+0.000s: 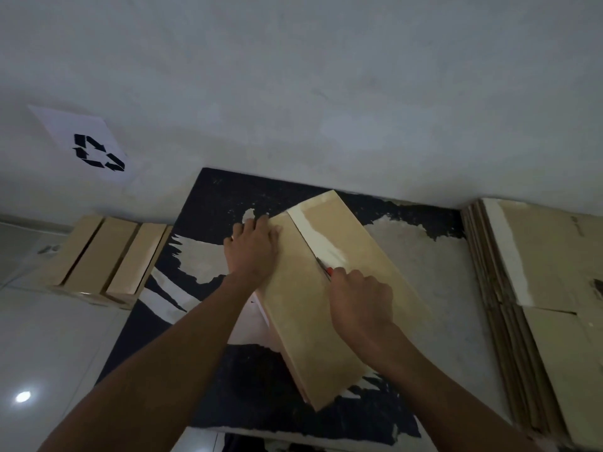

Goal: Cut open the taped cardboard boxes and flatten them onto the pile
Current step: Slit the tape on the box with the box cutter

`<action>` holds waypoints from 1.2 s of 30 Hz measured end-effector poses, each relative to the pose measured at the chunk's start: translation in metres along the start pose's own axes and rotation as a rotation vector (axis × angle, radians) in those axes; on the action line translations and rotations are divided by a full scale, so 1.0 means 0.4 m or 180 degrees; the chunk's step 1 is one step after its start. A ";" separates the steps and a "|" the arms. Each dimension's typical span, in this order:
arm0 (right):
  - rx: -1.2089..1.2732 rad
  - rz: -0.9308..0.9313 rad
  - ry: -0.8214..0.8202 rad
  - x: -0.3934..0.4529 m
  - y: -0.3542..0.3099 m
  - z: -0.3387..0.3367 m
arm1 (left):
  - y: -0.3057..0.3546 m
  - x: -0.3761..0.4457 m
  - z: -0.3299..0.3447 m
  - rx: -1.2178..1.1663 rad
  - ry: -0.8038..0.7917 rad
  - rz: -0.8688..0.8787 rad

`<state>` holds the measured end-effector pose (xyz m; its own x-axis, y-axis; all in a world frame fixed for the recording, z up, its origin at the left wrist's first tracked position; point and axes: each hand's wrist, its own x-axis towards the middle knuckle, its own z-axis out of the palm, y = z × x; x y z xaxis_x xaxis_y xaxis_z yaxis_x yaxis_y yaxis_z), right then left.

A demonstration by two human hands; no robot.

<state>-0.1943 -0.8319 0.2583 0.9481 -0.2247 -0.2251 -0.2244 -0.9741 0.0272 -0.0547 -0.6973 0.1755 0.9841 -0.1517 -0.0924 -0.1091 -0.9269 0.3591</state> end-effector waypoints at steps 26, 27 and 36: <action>0.0288 0.0101 0.0151 -0.220 0.144 0.089 | 0.121 -0.372 0.061 0.1077 -0.1100 0.1358; 0.0287 0.0086 0.0194 -0.207 0.140 0.084 | 0.119 -0.358 0.060 0.1101 -0.1059 0.1347; 0.0185 0.0009 0.0275 -0.119 0.126 0.045 | 0.126 -0.260 0.042 0.1168 -0.0882 0.1258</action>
<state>-0.2548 -0.8698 0.2528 0.9627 -0.2313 -0.1403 -0.2375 -0.9709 -0.0294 -0.1648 -0.7341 0.1876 0.7914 -0.5467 -0.2734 -0.5486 -0.8325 0.0765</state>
